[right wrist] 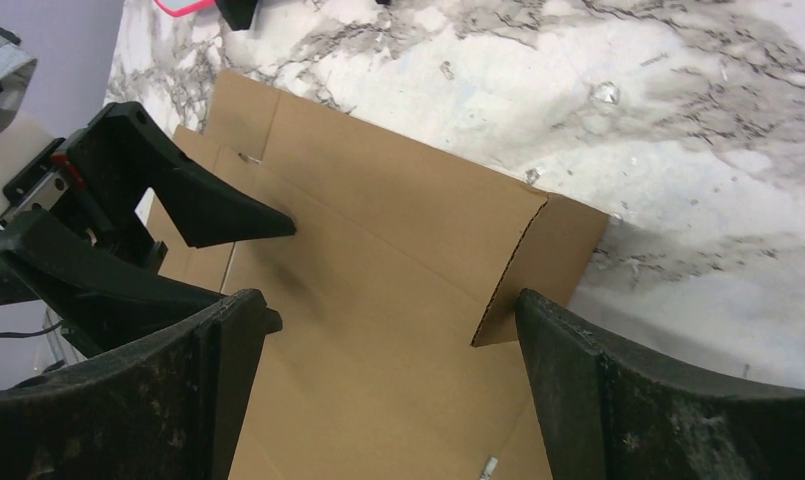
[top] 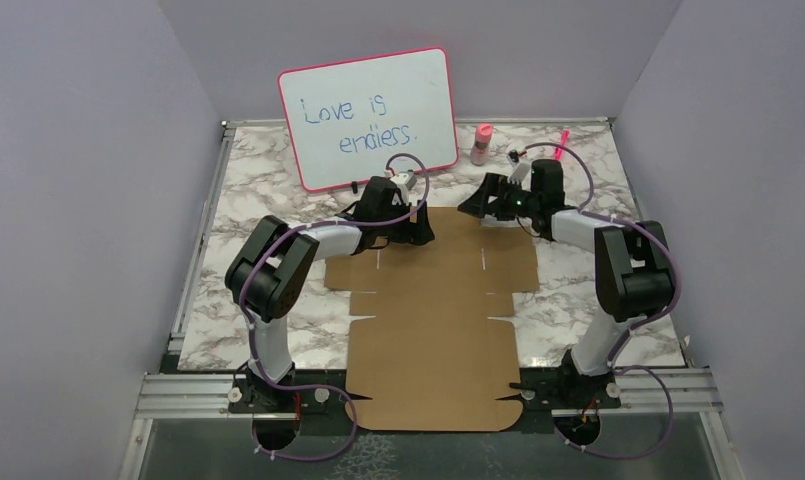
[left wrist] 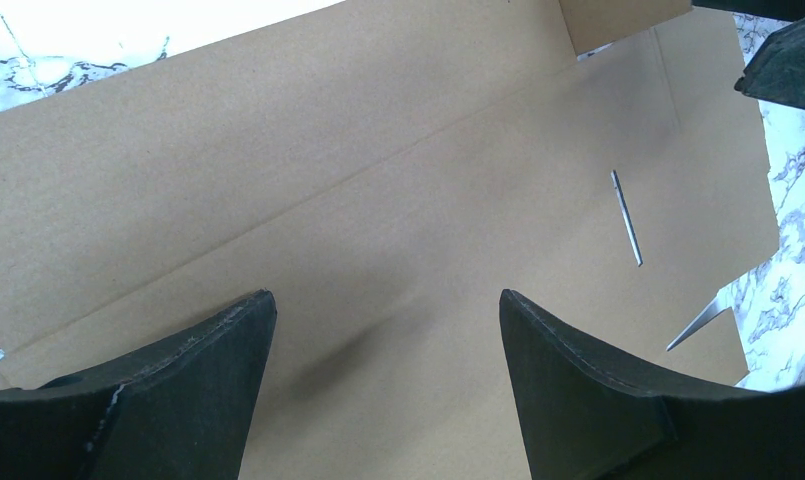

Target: Fold the paper box

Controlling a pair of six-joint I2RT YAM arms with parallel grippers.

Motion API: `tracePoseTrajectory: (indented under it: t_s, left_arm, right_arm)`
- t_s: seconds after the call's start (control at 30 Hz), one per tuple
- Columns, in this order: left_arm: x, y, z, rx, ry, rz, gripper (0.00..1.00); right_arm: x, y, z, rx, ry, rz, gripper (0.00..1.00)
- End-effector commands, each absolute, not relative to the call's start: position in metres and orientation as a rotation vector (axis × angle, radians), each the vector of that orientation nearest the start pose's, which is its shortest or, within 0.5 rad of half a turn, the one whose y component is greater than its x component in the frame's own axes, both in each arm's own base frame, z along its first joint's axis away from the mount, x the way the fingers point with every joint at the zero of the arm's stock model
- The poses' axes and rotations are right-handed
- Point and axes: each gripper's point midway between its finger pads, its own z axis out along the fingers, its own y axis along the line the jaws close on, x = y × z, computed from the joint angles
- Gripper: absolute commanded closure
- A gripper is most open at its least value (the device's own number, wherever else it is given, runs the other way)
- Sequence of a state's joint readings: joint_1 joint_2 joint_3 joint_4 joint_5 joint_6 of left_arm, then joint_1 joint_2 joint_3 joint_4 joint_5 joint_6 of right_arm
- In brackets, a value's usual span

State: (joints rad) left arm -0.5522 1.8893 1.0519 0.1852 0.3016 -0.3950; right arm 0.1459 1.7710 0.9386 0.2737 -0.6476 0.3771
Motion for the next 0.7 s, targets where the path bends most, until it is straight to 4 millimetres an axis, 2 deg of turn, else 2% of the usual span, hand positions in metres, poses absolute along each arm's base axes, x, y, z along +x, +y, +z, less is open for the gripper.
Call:
tracePoseTrajectory:
  t_s: [0.0, 0.1, 0.23, 0.47, 0.67]
  left_arm:
    - [0.361, -0.309, 0.03, 0.383, 2.345, -0.845, 0.16]
    - [0.36, -0.309, 0.03, 0.381, 2.346, -0.845, 0.16]
    - [0.362, -0.308, 0.035, 0.38, 2.337, -0.839, 0.16]
    - [0.368, -0.308, 0.066, 0.356, 2.275, -0.832, 0.16]
    - [0.37, -0.297, 0.096, 0.306, 2.222, -0.785, 0.15]
  right_arm:
    - [0.419, 0.196, 0.108, -0.201, 2.108, 1.028, 0.0]
    - [0.42, 0.2, 0.102, -0.203, 2.121, 1.025, 0.0]
    - [0.423, 0.199, 0.105, -0.205, 2.121, 1.008, 0.0]
    - [0.426, 0.183, 0.13, -0.201, 2.09, 0.86, 0.0]
    - [0.412, 0.174, 0.146, -0.198, 2.075, 0.769, 0.0]
